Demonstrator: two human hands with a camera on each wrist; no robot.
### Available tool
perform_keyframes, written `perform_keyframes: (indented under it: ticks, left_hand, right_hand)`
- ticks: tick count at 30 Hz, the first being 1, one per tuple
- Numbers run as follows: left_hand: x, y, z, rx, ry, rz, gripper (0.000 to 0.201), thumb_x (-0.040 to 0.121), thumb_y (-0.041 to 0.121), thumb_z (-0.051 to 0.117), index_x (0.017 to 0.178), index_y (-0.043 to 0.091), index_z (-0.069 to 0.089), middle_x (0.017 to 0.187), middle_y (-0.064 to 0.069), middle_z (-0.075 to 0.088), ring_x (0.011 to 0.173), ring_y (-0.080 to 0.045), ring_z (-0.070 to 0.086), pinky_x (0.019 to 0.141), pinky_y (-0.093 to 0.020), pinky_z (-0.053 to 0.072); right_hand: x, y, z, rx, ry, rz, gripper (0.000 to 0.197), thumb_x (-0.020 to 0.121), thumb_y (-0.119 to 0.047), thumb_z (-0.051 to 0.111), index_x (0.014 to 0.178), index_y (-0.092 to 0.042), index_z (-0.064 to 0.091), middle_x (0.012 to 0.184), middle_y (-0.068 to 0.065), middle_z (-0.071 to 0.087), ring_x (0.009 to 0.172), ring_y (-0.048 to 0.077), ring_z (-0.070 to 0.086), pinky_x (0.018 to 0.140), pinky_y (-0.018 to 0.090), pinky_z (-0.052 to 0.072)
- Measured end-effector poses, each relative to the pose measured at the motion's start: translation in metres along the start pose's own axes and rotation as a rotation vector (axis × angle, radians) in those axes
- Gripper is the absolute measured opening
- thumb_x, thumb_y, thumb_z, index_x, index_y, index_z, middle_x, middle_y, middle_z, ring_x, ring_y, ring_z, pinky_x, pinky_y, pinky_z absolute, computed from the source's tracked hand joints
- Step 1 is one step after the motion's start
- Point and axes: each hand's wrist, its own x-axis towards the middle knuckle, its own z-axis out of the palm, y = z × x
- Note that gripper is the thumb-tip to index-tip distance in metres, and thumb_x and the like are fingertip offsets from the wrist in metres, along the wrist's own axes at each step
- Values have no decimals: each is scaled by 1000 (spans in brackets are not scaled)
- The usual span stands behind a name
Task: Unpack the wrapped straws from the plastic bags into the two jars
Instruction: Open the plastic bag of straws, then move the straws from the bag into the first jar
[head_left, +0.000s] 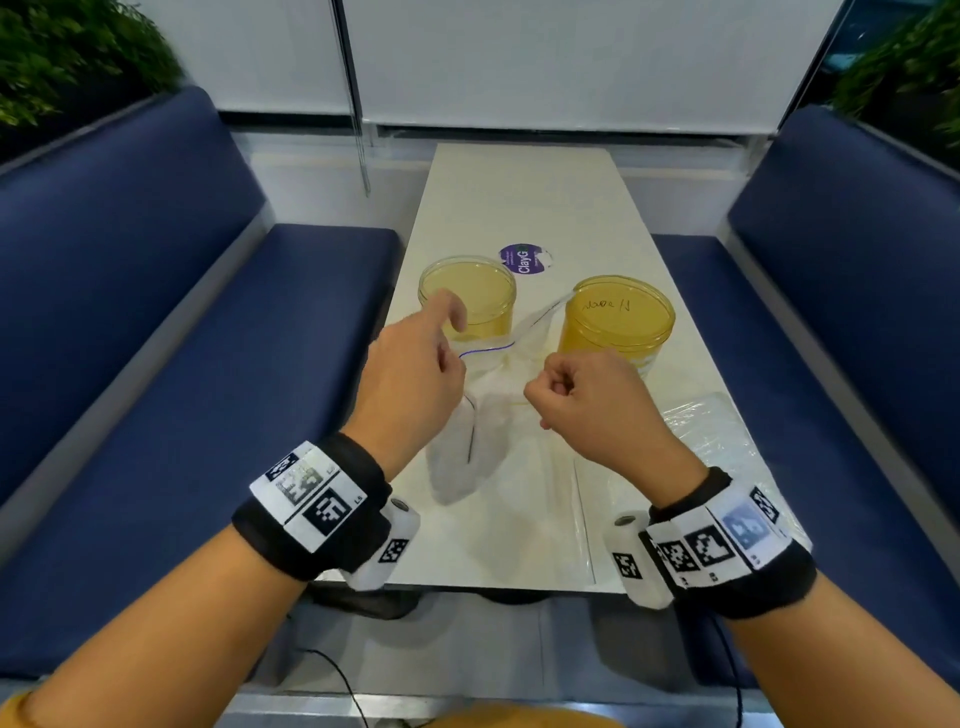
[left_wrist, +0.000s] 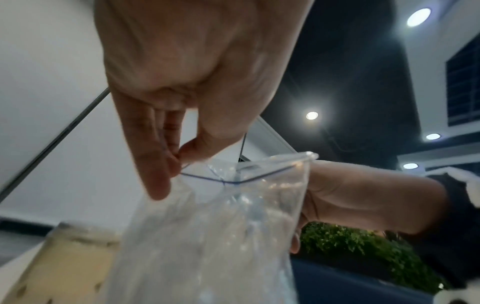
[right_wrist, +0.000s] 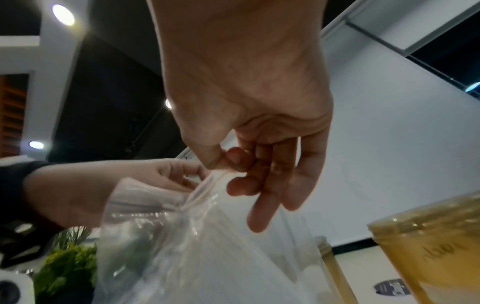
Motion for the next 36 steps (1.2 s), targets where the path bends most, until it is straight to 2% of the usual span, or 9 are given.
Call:
perform_keyframes:
  ticks: [3, 5, 9, 11, 14, 17, 20, 27, 36]
  left_hand:
    - [5, 3, -11, 309, -77, 13, 34, 97, 5, 44, 94, 25, 72, 91, 5, 46, 77, -26, 52, 56, -28, 30]
    - [10, 1, -19, 419, -57, -66, 35, 98, 10, 45, 108, 22, 76, 95, 0, 46, 79, -28, 47, 63, -33, 34]
    - [22, -13, -30, 398, 15, -198, 19, 89, 24, 61, 89, 10, 74, 85, -4, 58, 77, -30, 53, 62, -34, 41]
    - [24, -14, -28, 346, -45, -207, 36, 83, 38, 74, 111, 15, 75, 101, -1, 64, 92, -28, 60, 76, -37, 49]
    - [18, -8, -15, 170, -164, -158, 61, 78, 20, 77, 137, 16, 61, 126, -2, 53, 113, -28, 57, 89, -30, 41]
    - [11, -1, -2, -42, -197, -144, 70, 76, 8, 76, 142, 10, 55, 133, 0, 45, 104, -27, 64, 79, -25, 48]
    - [9, 4, 4, -190, -235, -150, 71, 75, 4, 77, 143, 7, 53, 137, 1, 44, 100, -30, 65, 66, -31, 62]
    - [-2, -2, -8, 35, -162, -31, 60, 75, 9, 64, 132, 27, 62, 138, 19, 55, 84, -10, 54, 91, -39, 52]
    - [-17, 9, 18, -120, -251, 90, 67, 80, 10, 68, 146, 13, 53, 145, 8, 48, 86, -5, 53, 97, -26, 50]
  right_hand:
    - [0, -5, -18, -207, -11, 13, 35, 81, -28, 52, 52, -13, 39, 51, 12, 49, 49, 20, 54, 52, 44, 50]
    - [-1, -4, -34, -330, -49, 73, 37, 84, -26, 52, 52, -14, 37, 51, 7, 42, 49, 19, 39, 48, 39, 45]
    - [-1, 3, -59, -557, -50, 230, 36, 86, -24, 49, 54, -15, 35, 53, -1, 34, 47, 15, 28, 48, 22, 26]
    - [1, 3, -59, -621, -39, 279, 35, 87, -24, 49, 55, -14, 37, 55, -1, 35, 47, 15, 28, 48, 22, 24]
    - [5, -3, -51, -718, 72, 310, 28, 89, -22, 52, 63, -14, 46, 60, 0, 43, 49, 15, 32, 48, 23, 24]
    - [4, -8, -38, -483, 220, -55, 10, 88, -15, 65, 97, -17, 65, 89, 0, 61, 74, 19, 57, 61, 31, 46]
    - [4, -3, -22, -274, -50, -411, 25, 87, -13, 68, 111, -19, 73, 105, -2, 64, 96, 16, 60, 79, 30, 51]
    - [3, 34, -33, -548, -57, -12, 26, 97, -38, 54, 110, -25, 73, 104, -5, 72, 91, 19, 66, 75, 33, 53]
    - [18, -4, -3, -607, -398, 204, 73, 87, -79, 36, 93, -14, 67, 98, 2, 70, 96, 25, 66, 74, 34, 51]
